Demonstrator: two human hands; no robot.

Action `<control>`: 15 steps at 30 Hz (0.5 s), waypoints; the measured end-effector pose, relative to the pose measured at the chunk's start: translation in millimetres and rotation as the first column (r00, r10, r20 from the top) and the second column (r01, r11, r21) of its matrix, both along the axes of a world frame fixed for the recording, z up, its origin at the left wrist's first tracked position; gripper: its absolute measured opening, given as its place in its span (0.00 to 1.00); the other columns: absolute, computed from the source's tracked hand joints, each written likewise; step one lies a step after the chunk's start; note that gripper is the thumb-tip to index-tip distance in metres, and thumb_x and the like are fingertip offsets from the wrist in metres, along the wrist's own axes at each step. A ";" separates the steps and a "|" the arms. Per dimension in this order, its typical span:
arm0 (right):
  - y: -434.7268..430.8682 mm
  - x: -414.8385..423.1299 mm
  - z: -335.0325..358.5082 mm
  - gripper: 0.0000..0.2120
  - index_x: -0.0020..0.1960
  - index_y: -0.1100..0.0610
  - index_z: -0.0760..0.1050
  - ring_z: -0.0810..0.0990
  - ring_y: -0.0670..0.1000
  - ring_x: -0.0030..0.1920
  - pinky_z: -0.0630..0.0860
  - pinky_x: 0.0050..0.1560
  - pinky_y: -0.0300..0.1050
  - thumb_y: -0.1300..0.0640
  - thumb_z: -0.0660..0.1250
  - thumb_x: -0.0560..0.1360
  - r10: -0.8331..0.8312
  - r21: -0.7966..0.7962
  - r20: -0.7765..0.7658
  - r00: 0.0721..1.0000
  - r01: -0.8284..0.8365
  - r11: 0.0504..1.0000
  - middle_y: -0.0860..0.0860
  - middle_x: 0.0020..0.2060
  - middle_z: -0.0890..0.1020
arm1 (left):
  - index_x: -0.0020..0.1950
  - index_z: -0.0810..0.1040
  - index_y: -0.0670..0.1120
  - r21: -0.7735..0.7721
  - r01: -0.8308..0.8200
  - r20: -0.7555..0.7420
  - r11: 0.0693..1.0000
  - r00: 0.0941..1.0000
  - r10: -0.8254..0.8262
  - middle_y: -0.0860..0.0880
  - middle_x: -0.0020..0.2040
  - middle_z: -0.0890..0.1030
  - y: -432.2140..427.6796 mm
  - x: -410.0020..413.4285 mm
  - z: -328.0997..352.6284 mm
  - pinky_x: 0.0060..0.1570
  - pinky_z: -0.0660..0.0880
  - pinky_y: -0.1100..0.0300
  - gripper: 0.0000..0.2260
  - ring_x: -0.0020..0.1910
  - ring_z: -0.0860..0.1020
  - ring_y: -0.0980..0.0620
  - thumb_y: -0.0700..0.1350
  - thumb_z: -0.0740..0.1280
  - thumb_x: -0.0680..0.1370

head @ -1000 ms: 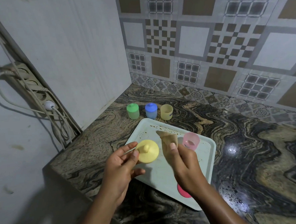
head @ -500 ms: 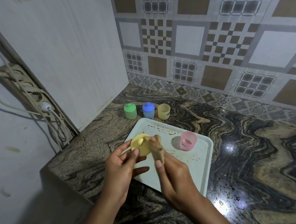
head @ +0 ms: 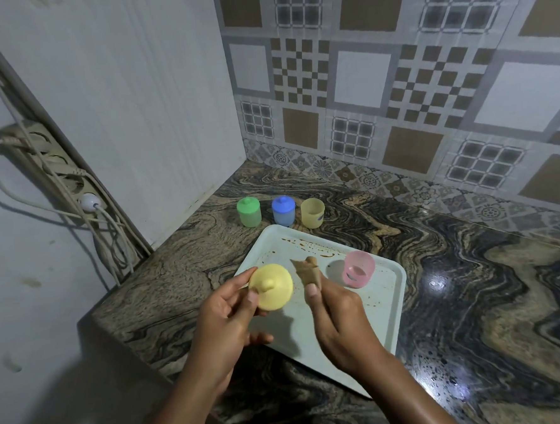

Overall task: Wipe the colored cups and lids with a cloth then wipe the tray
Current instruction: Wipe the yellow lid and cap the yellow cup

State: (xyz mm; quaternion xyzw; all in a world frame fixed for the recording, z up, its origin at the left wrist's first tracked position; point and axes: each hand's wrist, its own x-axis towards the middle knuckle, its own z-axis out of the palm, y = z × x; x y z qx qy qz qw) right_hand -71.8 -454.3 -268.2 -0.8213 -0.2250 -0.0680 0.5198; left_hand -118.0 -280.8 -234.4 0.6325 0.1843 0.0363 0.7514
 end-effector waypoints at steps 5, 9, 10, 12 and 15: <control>8.5 -19.7 13.6 0.20 0.36 0.49 0.65 0.64 0.46 0.29 0.61 0.31 0.49 0.40 0.55 0.83 0.078 0.317 -0.257 0.963 0.008 0.948 0.43 0.27 0.67 | 0.62 0.79 0.45 -0.014 -0.111 -0.019 0.994 0.994 0.111 0.40 0.51 0.84 3.3 6.2 -2.8 0.30 0.79 0.56 0.11 0.46 0.80 0.48 0.39 0.66 0.81; 19.8 -26.7 17.8 0.18 0.38 0.45 0.69 0.68 0.46 0.30 0.66 0.32 0.50 0.42 0.54 0.84 0.128 0.329 -0.221 0.967 -0.049 0.943 0.44 0.28 0.71 | 0.64 0.80 0.53 -0.026 -0.096 0.022 0.995 0.995 0.097 0.46 0.51 0.85 -2.2 6.6 -0.6 0.36 0.82 0.53 0.14 0.47 0.84 0.50 0.42 0.66 0.81; 20.9 -25.5 18.0 0.18 0.38 0.45 0.69 0.67 0.48 0.30 0.65 0.32 0.52 0.41 0.54 0.84 0.130 0.342 -0.241 0.962 -0.041 0.939 0.44 0.28 0.70 | 0.66 0.78 0.55 -0.048 -0.071 0.031 0.996 0.997 0.072 0.47 0.52 0.85 -4.3 6.0 0.6 0.37 0.82 0.52 0.16 0.49 0.85 0.50 0.41 0.66 0.80; 18.4 -22.4 17.3 0.18 0.40 0.45 0.71 0.68 0.48 0.30 0.65 0.33 0.50 0.41 0.54 0.85 0.107 0.325 -0.233 0.967 -0.027 0.945 0.43 0.30 0.71 | 0.70 0.74 0.54 -0.082 -0.047 0.049 0.996 0.997 0.051 0.48 0.54 0.86 -6.9 4.9 1.5 0.39 0.83 0.52 0.21 0.51 0.85 0.48 0.37 0.66 0.80; 11.4 -23.6 20.4 0.17 0.65 0.55 0.79 0.81 0.48 0.62 0.76 0.59 0.43 0.52 0.54 0.86 0.046 0.173 -0.061 0.997 -0.035 0.984 0.45 0.57 0.84 | 0.72 0.73 0.50 -0.085 -0.080 0.052 0.993 0.995 0.084 0.48 0.54 0.86 -6.1 5.4 1.8 0.39 0.83 0.51 0.23 0.50 0.85 0.47 0.35 0.67 0.79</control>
